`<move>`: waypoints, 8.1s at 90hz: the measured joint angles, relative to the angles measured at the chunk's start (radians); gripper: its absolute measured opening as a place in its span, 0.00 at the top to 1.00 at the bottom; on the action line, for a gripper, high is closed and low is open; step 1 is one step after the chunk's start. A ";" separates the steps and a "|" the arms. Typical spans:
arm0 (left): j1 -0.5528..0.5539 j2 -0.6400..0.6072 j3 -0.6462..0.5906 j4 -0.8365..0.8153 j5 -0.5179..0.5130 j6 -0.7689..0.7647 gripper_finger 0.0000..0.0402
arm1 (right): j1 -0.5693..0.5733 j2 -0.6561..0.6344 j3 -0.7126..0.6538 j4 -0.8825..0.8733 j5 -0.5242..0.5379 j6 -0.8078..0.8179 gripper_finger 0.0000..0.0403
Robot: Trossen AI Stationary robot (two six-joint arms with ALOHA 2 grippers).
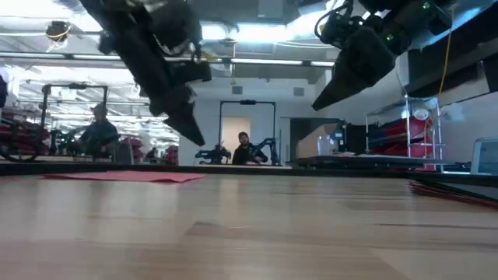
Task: Organize paper
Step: Move the red paper to the top left of the table, then move the black paper to the top center of the table
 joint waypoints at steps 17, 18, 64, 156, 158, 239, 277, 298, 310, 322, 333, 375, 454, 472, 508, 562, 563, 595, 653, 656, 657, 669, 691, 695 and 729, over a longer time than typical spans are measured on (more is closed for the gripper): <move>0.116 0.064 0.000 0.121 0.142 0.115 1.00 | 0.000 0.000 0.000 -0.001 0.000 -0.001 1.00; 0.120 0.068 0.000 0.130 0.146 0.121 1.00 | 0.000 0.000 0.000 -0.001 0.000 -0.001 1.00; 0.172 0.287 0.058 0.144 0.137 0.189 1.00 | -0.001 0.000 0.000 -0.018 0.000 -0.008 1.00; 0.255 0.212 0.055 -0.082 0.027 0.249 1.00 | 0.000 0.000 0.000 -0.021 0.000 -0.018 1.00; 0.257 0.212 0.055 -0.088 0.027 0.250 1.00 | 0.000 0.000 0.000 -0.021 0.000 -0.018 1.00; 0.236 0.128 0.043 -0.195 0.010 0.247 1.00 | 0.000 0.000 0.000 -0.039 0.000 0.000 1.00; 0.033 0.077 0.048 -0.253 0.063 0.177 1.00 | 0.000 0.000 0.000 -0.023 0.000 0.000 1.00; -0.022 0.069 0.049 -0.295 -0.039 0.129 1.00 | 0.000 0.000 0.000 -0.031 0.001 -0.001 1.00; 0.023 0.069 0.050 -0.325 -0.060 0.112 1.00 | 0.000 0.000 0.000 -0.035 0.001 -0.001 1.00; 0.024 0.065 0.050 -0.341 -0.055 0.084 1.00 | 0.000 0.000 0.000 -0.071 -0.066 -0.001 1.00; -0.029 0.060 0.051 -0.310 -0.052 0.034 1.00 | 0.000 0.000 0.000 -0.146 -0.244 0.004 1.00; -0.247 0.059 0.049 0.016 0.167 -0.234 1.00 | 0.000 0.006 0.000 -0.447 -0.497 0.091 0.80; -0.209 0.059 -0.189 0.769 0.522 -0.293 1.00 | -0.095 0.008 -0.129 -0.394 -0.540 0.095 0.77; -0.209 0.059 -0.189 0.768 0.522 -0.290 1.00 | -0.095 0.012 -0.158 -0.331 -0.605 0.094 0.77; -0.209 0.059 -0.189 0.764 0.519 -0.290 1.00 | -0.094 0.074 -0.163 -0.298 -0.534 0.084 0.77; -0.209 0.059 -0.189 0.749 0.513 -0.283 1.00 | -0.094 0.074 -0.163 -0.297 -0.542 0.078 0.77; -0.209 0.059 -0.189 0.747 0.511 -0.283 1.00 | -0.094 0.074 -0.163 -0.297 -0.537 0.076 0.77; -0.209 0.059 -0.189 0.742 0.496 -0.282 1.00 | -0.094 0.072 -0.161 -0.275 -0.242 0.070 0.77; -0.209 0.059 -0.189 0.740 0.460 -0.292 1.00 | -0.098 0.053 -0.045 -0.388 -0.175 -0.002 0.96; -0.209 0.059 -0.189 0.740 0.460 -0.293 1.00 | -0.098 0.053 -0.046 -0.403 -0.175 -0.004 0.98; -0.209 0.059 -0.189 0.740 0.460 -0.293 1.00 | -0.098 0.053 -0.046 -0.409 -0.176 -0.004 0.98; -0.209 0.059 -0.189 0.736 0.460 -0.294 1.00 | -0.098 0.053 -0.046 -0.438 -0.227 -0.001 0.99; -0.209 0.059 -0.189 0.734 0.460 -0.311 1.00 | -0.099 0.111 -0.047 -0.431 -0.382 -0.001 1.00; -0.211 0.059 -0.189 0.733 0.460 -0.313 1.00 | -0.099 0.134 -0.047 -0.431 -0.385 -0.003 1.00; -0.211 0.059 -0.189 0.712 0.460 -0.316 1.00 | -0.120 0.244 -0.045 -0.222 -0.370 -0.026 1.00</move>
